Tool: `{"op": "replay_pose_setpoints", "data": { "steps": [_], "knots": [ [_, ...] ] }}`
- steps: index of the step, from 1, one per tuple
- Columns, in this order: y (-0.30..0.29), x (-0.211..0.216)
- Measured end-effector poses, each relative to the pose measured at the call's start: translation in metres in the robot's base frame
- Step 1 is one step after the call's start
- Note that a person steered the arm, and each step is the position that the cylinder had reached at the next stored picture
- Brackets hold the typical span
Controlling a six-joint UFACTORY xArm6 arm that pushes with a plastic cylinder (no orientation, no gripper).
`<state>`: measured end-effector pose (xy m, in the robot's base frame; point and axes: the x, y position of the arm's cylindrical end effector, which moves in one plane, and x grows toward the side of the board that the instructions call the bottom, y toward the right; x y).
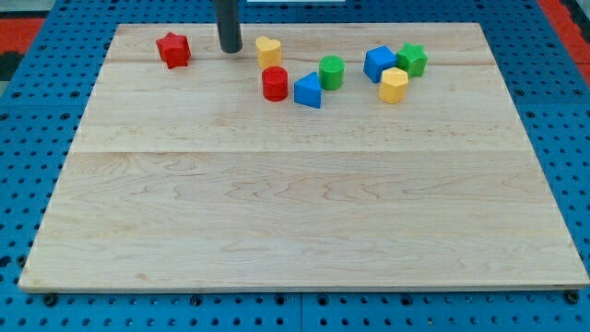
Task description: Slide the yellow heart into the blue triangle
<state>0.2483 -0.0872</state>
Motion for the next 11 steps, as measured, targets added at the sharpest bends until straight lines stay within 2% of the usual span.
{"op": "replay_pose_setpoints", "data": {
  "steps": [1,2,3,5,7,9,10,11],
  "knots": [
    [0.005,-0.018],
    [0.026,0.0],
    [0.03,0.053],
    [0.022,-0.031],
    [0.05,0.078],
    [-0.011,-0.009],
    [0.053,0.023],
    [0.054,0.076]
  ]
}}
